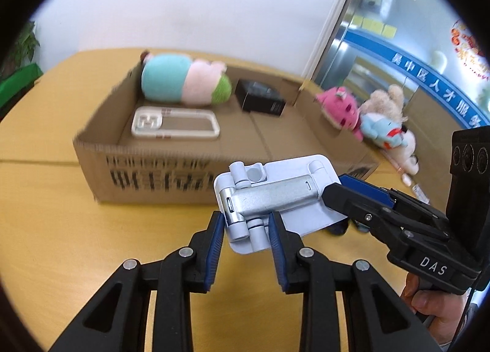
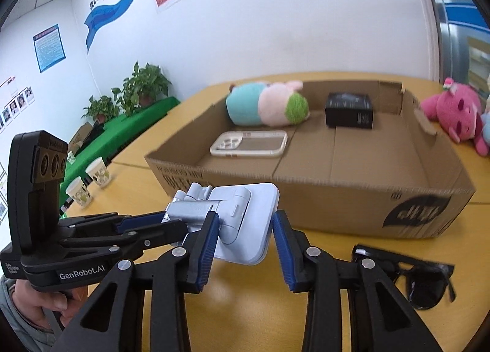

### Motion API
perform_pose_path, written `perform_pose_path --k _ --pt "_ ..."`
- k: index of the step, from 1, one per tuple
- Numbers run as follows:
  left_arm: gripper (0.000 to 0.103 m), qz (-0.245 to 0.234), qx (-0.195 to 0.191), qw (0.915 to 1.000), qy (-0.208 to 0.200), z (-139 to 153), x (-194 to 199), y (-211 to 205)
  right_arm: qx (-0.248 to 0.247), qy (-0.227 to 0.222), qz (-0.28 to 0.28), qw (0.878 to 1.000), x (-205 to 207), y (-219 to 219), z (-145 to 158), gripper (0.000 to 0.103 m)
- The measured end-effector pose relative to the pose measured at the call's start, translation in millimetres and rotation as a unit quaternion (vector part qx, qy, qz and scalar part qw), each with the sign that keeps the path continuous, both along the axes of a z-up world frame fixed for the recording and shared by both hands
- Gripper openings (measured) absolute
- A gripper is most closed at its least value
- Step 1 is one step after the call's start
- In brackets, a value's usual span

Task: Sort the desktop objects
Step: 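Lift the phone stand with both grippers and carry it over the box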

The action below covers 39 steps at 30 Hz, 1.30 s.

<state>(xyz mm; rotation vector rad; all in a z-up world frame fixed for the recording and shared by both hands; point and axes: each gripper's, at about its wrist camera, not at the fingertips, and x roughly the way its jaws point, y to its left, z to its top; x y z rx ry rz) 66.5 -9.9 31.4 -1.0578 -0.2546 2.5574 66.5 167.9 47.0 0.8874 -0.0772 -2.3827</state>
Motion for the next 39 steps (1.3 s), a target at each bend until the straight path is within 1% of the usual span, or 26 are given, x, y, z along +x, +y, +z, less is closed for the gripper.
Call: perform_pose_path --k 2,4,8,12,17,20,22,26,29,32,39 --pt "0.029 -0.002 0.008 0.9999 0.010 9.4 -4.1 -1.1 -0.003 0.014 -0.004 1.000 1.1 1.3 13.5 0.036" --pt "0.029 -0.003 0.007 0.9998 0.021 18.5 -10.2 -0.5 -0.004 0.028 -0.008 1.000 -1.2 -0.1 26.0 0.036" --pt "0.029 0.000 0.007 0.9990 0.043 35.6 -24.4 -2.1 -0.006 0.043 -0.013 0.999 -12.9 -3.6 40.3 0.036" --pt "0.029 0.003 0.002 0.9982 0.059 48.5 -43.2 -7.9 -0.018 0.053 -0.015 0.998 -32.1 -9.1 47.8 0.036" --pt "0.029 0.013 -0.006 0.9980 0.062 50.6 -67.7 -17.0 -0.030 0.052 -0.016 0.998 -59.5 -20.8 49.4 0.036" --pt "0.029 0.025 -0.008 0.9982 0.053 45.0 -79.2 -26.4 -0.040 0.035 -0.010 0.999 -77.3 -30.3 42.0 0.036" --pt "0.029 0.031 -0.016 0.9983 0.047 39.3 -85.2 -31.4 -0.046 0.021 -0.005 0.999 -86.5 -36.3 34.6 0.036" --pt "0.029 0.041 -0.038 0.9983 0.015 19.8 -100.3 -40.3 -0.051 -0.015 0.007 0.999 -106.4 -52.7 11.1 0.036" --pt "0.029 0.044 -0.060 0.9972 -0.010 5.6 -109.7 -43.0 -0.046 -0.038 0.014 0.998 -118.0 -62.2 -5.5 0.036" --pt "0.029 0.046 -0.064 0.9964 -0.031 -4.4 -115.3 -47.1 -0.038 -0.067 0.019 0.997 -128.9 -71.1 -22.4 0.036" --pt "0.029 0.053 -0.084 0.9932 -0.061 -13.0 -120.9 -50.2 -0.027 -0.133 0.032 0.990 -142.8 -81.6 -43.0 0.037"
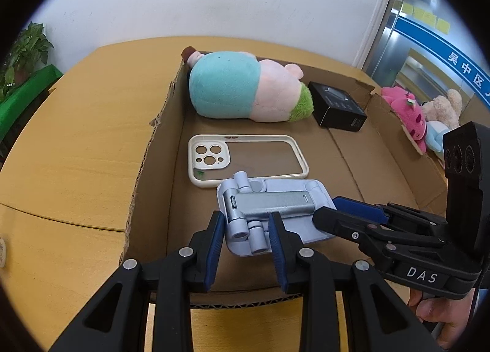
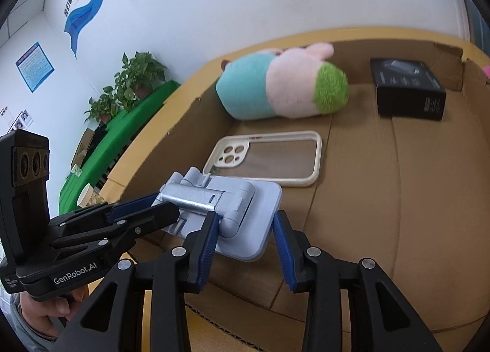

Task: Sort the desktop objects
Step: 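Lift the phone stand with both grippers and carry it over the box, then lower the phone stand into the box and open both grippers, then withdraw both grippers and move them to the black sunglasses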

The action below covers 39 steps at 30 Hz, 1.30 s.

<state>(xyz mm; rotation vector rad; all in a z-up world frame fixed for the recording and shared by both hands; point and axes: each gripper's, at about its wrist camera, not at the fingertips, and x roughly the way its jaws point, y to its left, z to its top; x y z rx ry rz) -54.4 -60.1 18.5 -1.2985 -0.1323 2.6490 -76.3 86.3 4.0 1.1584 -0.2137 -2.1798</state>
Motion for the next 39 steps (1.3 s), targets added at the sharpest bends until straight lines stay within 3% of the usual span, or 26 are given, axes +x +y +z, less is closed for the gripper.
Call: perform_pose_path --k 13,17,19,23,25,27,28,30,33,39 --pt "0.028 0.011 -0.074 0.9969 -0.026 -11.1 -10.2 10.0 0.043 -0.055 0.013 0.997 -9.6 -22.6 -17.0 0.044" --pt "0.029 0.015 -0.068 0.9972 -0.028 -9.4 -11.9 7.5 0.028 -0.067 0.013 0.997 -13.6 -22.1 -17.4 0.045" --pt "0.031 0.026 -0.064 0.9974 -0.018 -4.4 -9.9 3.8 0.026 -0.069 0.012 0.997 -12.0 -20.3 -15.8 0.057" --pt "0.035 0.037 -0.040 0.9968 0.059 25.7 11.2 -0.9 0.047 -0.016 -0.022 0.999 3.5 -2.4 7.2 0.068" --pt "0.065 0.040 -0.041 0.9927 0.106 44.3 26.0 4.0 0.075 0.050 -0.055 0.994 20.2 12.4 28.9 0.090" --pt "0.081 0.049 -0.051 0.9834 0.167 61.7 45.0 13.0 0.109 0.120 -0.088 0.983 42.0 28.9 49.7 0.103" --pt "0.081 0.051 -0.056 0.9760 0.204 69.3 57.4 19.7 0.114 0.148 -0.096 0.978 52.5 35.8 57.1 0.103" --pt "0.081 0.040 -0.058 0.9682 0.240 74.6 68.6 32.7 0.127 0.191 -0.107 0.968 71.3 49.1 69.0 0.103" --pt "0.081 0.013 -0.043 0.9700 0.239 73.4 72.9 52.4 0.127 0.211 -0.115 0.962 86.4 63.3 75.5 0.103" --pt "0.081 -0.007 -0.029 0.9746 0.222 67.0 86.0 73.2 0.117 0.204 -0.121 0.964 101.2 84.1 75.0 0.103"
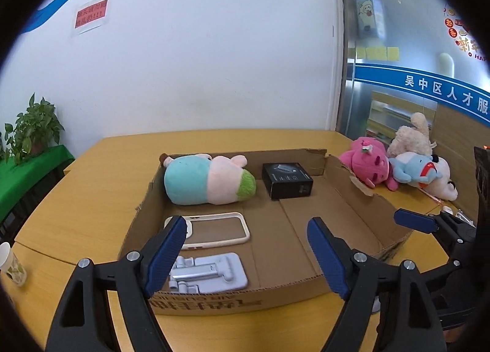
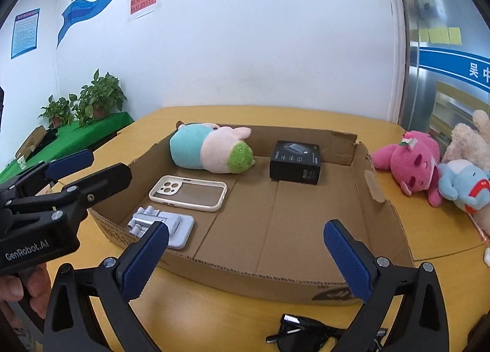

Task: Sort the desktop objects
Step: 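Withdraw both grippers and move them to the black sunglasses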

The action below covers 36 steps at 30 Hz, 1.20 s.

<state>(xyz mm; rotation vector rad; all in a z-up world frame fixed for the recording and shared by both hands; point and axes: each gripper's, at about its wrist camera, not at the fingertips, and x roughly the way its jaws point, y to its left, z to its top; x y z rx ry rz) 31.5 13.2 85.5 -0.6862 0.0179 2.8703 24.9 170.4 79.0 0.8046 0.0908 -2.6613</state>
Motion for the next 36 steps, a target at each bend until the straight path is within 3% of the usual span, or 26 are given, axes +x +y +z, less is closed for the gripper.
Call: perform_pose_path --k 13,17,24,29,36 --pt "0.081 0.006 -0.008 0.9999 -0.010 -17.6 24.3 10.5 -0.004 -0.011 0.012 1.000 24.8 32.8 -11.4 0.103" --pt "0.081 0.007 -0.007 0.9995 -0.030 -28.6 26.7 9.1 -0.001 -0.036 0.016 0.999 28.5 63.3 -28.0 0.103" --pt "0.081 0.005 -0.007 0.9984 -0.056 -43.8 28.0 5.2 0.008 -0.119 0.014 0.993 10.1 144.1 -60.8 0.101" --pt "0.081 0.005 -0.001 0.9976 -0.069 -50.0 27.5 6.2 -0.070 -0.182 0.018 0.981 -12.2 181.7 -81.9 0.083" --pt "0.081 0.011 -0.007 0.9969 -0.077 -57.0 29.5 2.8 -0.073 -0.209 0.051 0.974 -9.6 156.4 -101.9 0.059"
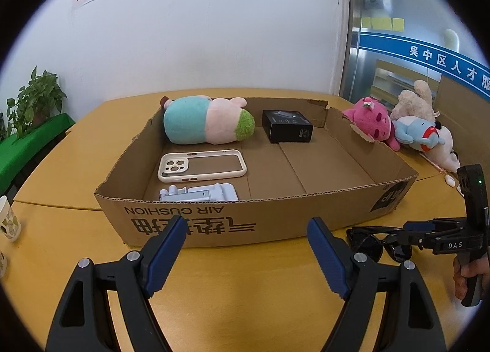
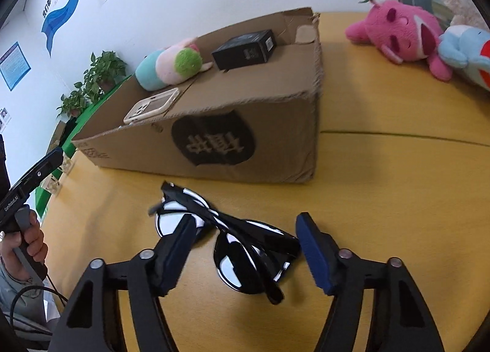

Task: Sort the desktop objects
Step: 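Withdraw both grippers and move them to the black sunglasses, then close both grippers on the sunglasses frame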

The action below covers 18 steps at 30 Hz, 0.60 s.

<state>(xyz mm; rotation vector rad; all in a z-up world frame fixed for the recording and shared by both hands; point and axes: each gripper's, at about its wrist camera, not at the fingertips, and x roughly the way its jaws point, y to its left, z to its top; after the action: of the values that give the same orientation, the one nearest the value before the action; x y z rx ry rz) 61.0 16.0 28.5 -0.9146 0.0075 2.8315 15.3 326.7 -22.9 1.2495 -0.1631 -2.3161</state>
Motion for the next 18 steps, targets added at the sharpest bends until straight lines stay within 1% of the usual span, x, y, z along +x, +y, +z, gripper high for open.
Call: perform_pose_path --k 1,5,8,10,14,17,18 --pt "0.081 0.001 0.000 1.0000 -0.003 -1.8 -0.3 -1.0 0.000 -0.003 0.002 1.000 3.5 -4.0 -0.7 0.058" --pt "0.081 0.002 0.009 0.9999 -0.014 -8.1 -3.6 -3.4 -0.005 -0.008 0.008 1.000 29.5 -22.4 1.7 0.058" --pt "0.081 -0.007 0.022 0.9994 -0.024 -10.2 -8.0 -0.4 -0.031 -0.023 0.027 0.999 46.6 -39.7 1.7 0.058" --pt "0.081 -0.016 0.034 0.9988 -0.032 -11.0 -9.8 2.3 -0.041 -0.024 0.038 0.998 55.9 -50.8 3.8 0.058" --pt "0.081 -0.043 0.060 0.9961 -0.048 -12.2 -11.2 10.5 -0.041 -0.019 0.045 0.998 54.0 -58.9 7.0 0.058" --pt "0.081 -0.071 0.081 0.9922 -0.062 -14.0 -11.9 18.6 -0.047 -0.032 0.040 0.998 50.3 -56.8 2.5 0.057" --pt "0.081 -0.082 0.090 0.9903 -0.067 -15.1 -12.7 21.4 -0.052 -0.037 0.037 0.997 50.2 -56.5 0.6 0.051"
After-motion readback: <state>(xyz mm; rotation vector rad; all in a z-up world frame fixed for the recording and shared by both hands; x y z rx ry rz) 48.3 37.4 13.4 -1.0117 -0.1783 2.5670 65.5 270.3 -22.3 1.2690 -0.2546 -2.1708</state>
